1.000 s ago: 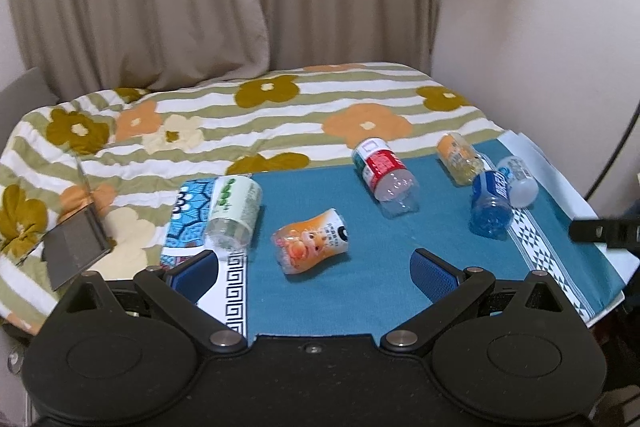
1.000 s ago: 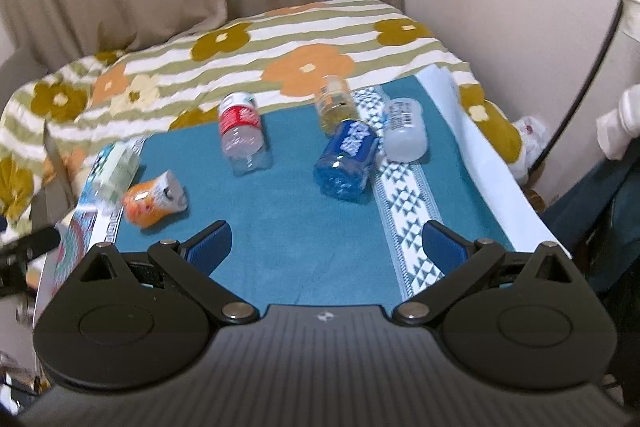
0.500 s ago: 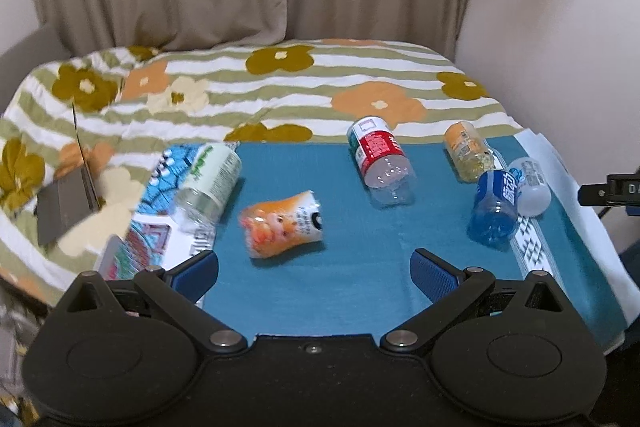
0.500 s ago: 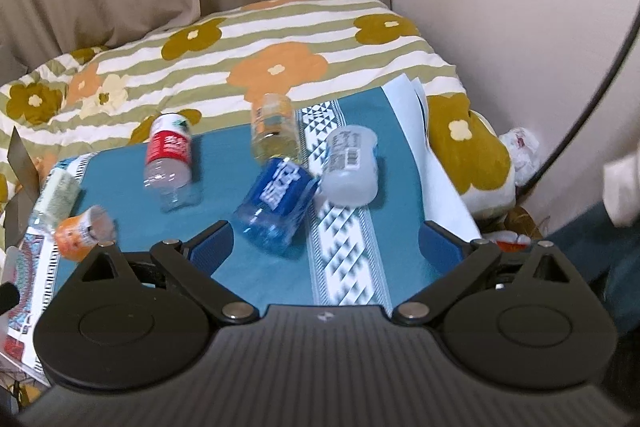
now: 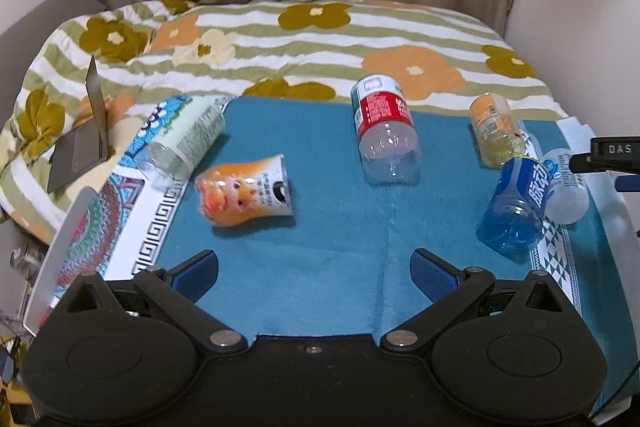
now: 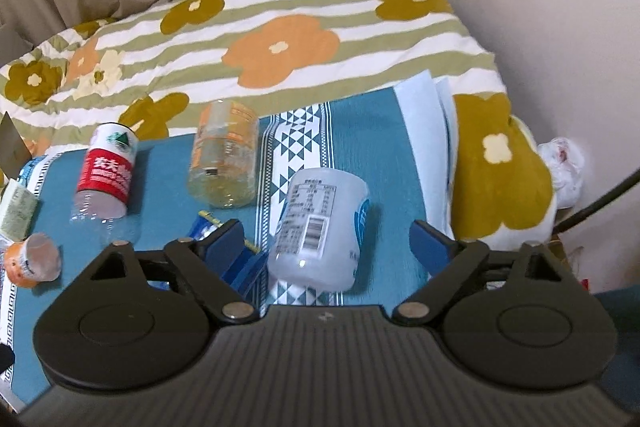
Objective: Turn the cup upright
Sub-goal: 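Move the right gripper toward the clear plastic cup lying on its side, then close the right gripper on the clear cup's body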
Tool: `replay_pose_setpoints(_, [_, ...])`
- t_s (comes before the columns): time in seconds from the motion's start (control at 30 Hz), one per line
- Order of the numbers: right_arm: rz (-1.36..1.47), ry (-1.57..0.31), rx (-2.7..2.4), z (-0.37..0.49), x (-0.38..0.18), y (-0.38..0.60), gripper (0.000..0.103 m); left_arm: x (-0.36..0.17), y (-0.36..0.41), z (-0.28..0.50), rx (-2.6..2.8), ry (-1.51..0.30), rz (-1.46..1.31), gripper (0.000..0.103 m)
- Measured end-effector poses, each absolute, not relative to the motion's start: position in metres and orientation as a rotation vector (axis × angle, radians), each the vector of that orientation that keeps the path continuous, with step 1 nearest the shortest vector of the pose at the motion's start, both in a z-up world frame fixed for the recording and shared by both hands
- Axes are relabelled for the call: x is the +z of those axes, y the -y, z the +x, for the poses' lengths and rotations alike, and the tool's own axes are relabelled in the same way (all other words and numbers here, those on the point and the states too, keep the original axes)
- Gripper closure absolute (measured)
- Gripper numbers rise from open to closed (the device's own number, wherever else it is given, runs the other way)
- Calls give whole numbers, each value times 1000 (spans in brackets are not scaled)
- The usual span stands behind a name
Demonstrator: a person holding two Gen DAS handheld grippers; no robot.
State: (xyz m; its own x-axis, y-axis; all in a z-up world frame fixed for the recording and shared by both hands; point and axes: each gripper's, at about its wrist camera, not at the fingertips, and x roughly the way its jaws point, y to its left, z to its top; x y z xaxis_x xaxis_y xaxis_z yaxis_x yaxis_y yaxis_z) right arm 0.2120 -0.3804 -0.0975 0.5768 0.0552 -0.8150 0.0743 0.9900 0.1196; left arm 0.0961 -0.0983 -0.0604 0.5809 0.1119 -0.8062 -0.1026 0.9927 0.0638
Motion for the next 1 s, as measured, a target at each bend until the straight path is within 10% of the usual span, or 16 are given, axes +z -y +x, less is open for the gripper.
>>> replay_pose_setpoints(0.4, [221, -1045, 54, 240, -135, 389, 24, -78, 123, 111, 152, -987, 12, 0])
replay_pose_setpoints(1.0, [181, -957, 65, 207, -88, 377, 26, -61, 103, 102, 129, -945, -18, 0])
